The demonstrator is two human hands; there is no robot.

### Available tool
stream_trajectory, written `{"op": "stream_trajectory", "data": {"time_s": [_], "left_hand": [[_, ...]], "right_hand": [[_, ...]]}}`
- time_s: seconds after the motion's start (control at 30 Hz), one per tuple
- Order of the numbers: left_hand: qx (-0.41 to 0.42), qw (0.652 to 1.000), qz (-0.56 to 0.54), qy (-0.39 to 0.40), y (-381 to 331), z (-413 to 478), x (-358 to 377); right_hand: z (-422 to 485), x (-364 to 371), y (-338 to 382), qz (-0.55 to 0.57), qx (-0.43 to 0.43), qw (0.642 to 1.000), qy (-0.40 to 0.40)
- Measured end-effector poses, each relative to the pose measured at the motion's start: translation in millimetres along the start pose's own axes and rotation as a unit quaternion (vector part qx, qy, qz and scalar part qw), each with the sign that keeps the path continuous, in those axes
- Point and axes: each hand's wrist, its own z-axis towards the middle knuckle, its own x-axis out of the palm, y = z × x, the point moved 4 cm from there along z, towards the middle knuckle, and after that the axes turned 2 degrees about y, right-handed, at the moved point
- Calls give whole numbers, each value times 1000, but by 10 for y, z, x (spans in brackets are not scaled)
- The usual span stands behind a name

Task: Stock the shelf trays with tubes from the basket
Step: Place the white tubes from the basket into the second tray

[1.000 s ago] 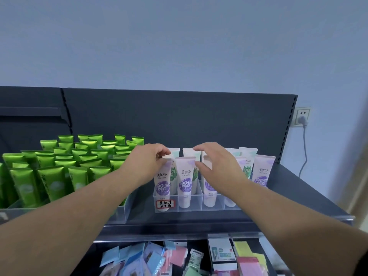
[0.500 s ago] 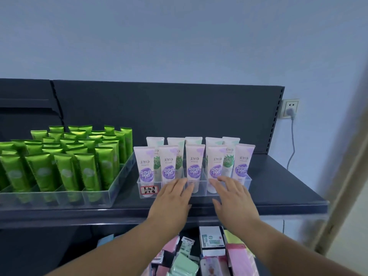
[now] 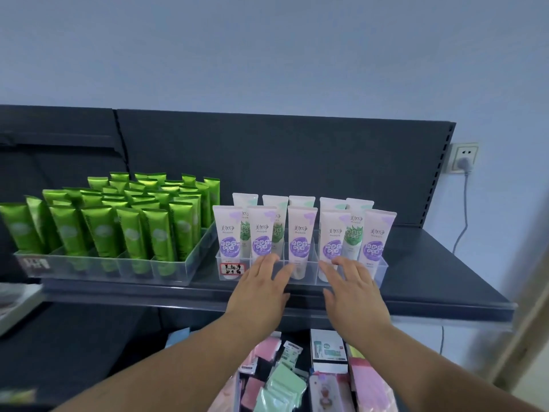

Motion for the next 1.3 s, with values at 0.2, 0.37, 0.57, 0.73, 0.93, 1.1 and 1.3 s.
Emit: {"op": "stream_trajectory", "data": {"time_s": [0.2,0.37,0.57,0.73,0.93,1.1,1.3], "left_hand": [[-5,1000,3,-10,104,-152,-55],[-13,1000,7,-12,158,-242,-84],[-19,1000,20,-12,261,-297,-53],[-26,999,19,-12,313,-315,-50],[-29,999,25,0,369,-347,-48],[-42,999,26,8,371,-369,-49],[-42,999,13,20,329,-380,-103]], "right_hand": [[-22,82,130,-17,-28,999,-25],[-28,136,196,-32,-23,998,-46],[-36,117,288,-31,-32,997,-62],[-23,177,349,-55,-51,997,-30],[-74,135,405,-18,-26,999,-41],[-99,122,437,2,-55,998,-29],[-150,-7,409,31,-46,998,-33]]}}
